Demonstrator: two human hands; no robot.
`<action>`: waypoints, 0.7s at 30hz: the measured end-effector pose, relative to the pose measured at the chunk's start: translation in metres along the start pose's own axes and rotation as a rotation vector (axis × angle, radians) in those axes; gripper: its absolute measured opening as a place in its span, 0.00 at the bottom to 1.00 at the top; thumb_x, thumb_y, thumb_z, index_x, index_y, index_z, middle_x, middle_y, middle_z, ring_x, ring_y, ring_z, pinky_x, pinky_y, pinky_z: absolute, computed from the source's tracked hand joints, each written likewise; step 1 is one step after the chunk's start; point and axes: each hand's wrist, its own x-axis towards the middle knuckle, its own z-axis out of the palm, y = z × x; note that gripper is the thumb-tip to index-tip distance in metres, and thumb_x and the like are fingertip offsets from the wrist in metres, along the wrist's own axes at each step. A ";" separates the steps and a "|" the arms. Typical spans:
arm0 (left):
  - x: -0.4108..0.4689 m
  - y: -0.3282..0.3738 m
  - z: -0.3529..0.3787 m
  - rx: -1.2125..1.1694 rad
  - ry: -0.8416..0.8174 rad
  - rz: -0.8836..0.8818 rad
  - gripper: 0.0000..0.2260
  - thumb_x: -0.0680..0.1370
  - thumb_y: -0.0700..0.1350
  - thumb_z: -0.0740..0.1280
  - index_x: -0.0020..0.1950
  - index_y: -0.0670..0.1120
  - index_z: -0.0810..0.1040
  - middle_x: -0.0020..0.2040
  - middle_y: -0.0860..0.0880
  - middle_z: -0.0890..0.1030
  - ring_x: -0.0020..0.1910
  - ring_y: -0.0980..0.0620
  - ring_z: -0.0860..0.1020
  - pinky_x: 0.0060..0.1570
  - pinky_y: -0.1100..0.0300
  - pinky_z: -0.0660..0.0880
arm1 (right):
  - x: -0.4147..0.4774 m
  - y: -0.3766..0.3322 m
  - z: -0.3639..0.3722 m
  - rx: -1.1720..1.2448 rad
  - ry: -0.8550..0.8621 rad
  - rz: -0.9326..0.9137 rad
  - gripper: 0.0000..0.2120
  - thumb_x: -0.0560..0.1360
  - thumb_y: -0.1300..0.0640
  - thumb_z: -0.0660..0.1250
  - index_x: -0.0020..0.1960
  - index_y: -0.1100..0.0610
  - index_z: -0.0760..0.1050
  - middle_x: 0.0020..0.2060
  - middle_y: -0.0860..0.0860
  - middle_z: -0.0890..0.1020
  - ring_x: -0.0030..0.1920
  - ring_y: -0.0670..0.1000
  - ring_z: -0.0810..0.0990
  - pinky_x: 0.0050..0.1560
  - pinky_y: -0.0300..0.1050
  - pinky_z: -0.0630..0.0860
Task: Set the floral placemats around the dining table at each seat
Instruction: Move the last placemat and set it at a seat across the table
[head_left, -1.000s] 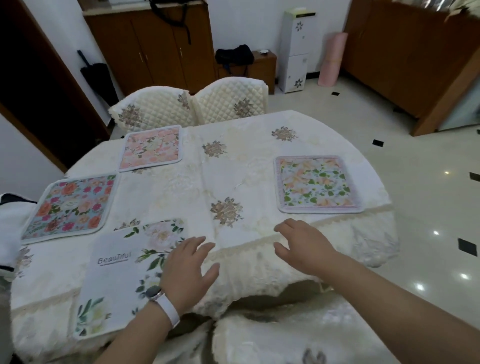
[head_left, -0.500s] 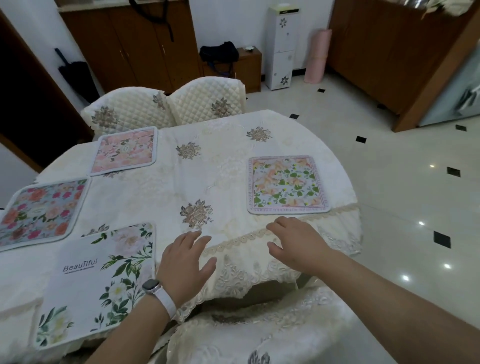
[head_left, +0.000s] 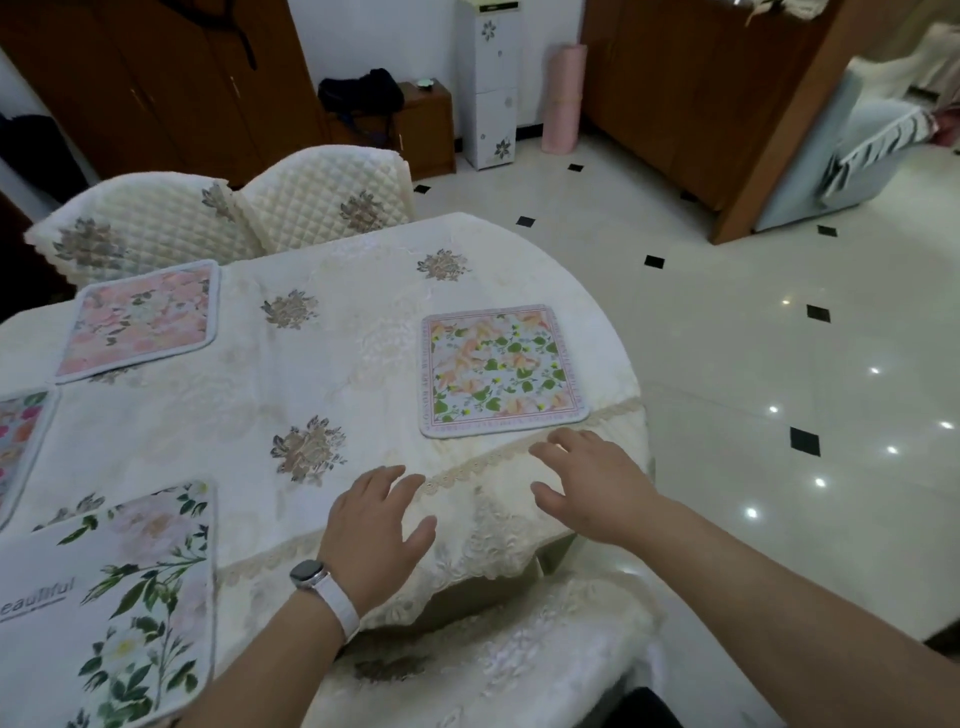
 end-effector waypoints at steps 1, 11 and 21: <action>0.009 0.010 0.005 -0.001 -0.011 -0.001 0.28 0.73 0.63 0.54 0.66 0.52 0.75 0.67 0.49 0.76 0.67 0.46 0.71 0.62 0.45 0.70 | 0.004 0.011 0.000 0.011 -0.001 -0.001 0.25 0.79 0.42 0.57 0.74 0.49 0.65 0.73 0.51 0.68 0.70 0.54 0.66 0.66 0.52 0.68; 0.108 0.186 0.063 0.003 -0.060 -0.039 0.28 0.72 0.62 0.56 0.65 0.50 0.77 0.65 0.47 0.77 0.65 0.44 0.73 0.59 0.46 0.73 | 0.027 0.209 -0.015 0.102 -0.029 -0.053 0.25 0.79 0.43 0.57 0.74 0.49 0.64 0.70 0.51 0.69 0.67 0.55 0.69 0.63 0.52 0.69; 0.190 0.299 0.071 0.096 -0.021 -0.072 0.28 0.72 0.62 0.56 0.64 0.48 0.78 0.62 0.45 0.79 0.62 0.42 0.75 0.57 0.45 0.73 | 0.040 0.352 -0.072 0.072 -0.031 -0.153 0.23 0.79 0.44 0.57 0.72 0.51 0.67 0.70 0.52 0.69 0.67 0.56 0.69 0.63 0.52 0.69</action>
